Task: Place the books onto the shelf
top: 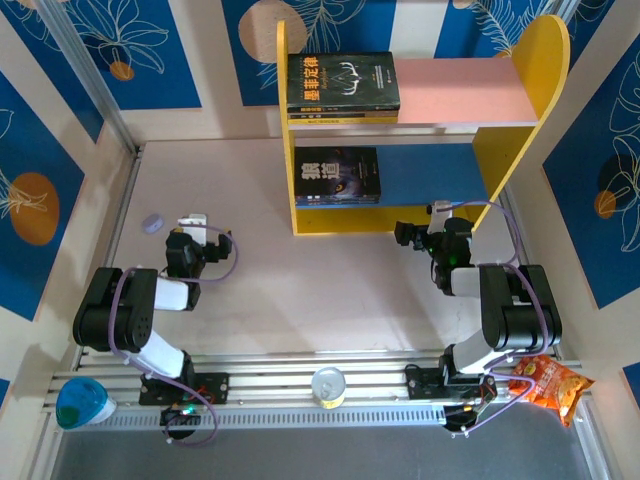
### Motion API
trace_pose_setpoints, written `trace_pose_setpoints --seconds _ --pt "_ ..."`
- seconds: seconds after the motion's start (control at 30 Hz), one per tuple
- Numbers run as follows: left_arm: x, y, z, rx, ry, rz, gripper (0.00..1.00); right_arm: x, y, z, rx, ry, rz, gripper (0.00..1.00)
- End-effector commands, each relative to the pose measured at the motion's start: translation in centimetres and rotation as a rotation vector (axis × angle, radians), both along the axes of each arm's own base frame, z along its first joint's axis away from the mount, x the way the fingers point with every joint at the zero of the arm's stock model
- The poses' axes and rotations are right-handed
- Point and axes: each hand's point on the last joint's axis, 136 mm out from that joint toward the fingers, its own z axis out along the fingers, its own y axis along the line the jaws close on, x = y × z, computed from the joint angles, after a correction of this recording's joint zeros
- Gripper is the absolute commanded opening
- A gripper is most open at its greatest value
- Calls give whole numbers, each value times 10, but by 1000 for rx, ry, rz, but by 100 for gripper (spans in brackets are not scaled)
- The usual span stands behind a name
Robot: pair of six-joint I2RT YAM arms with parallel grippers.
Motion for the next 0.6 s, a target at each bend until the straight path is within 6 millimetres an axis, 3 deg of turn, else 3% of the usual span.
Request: trace_pose_setpoints --seconds 0.0,0.57 --pt "6 -5 8 2 -21 -27 100 1 -2 3 -20 -24 -4 99" --pt "6 -5 8 3 -22 -28 100 1 -2 2 -15 -20 -3 99"
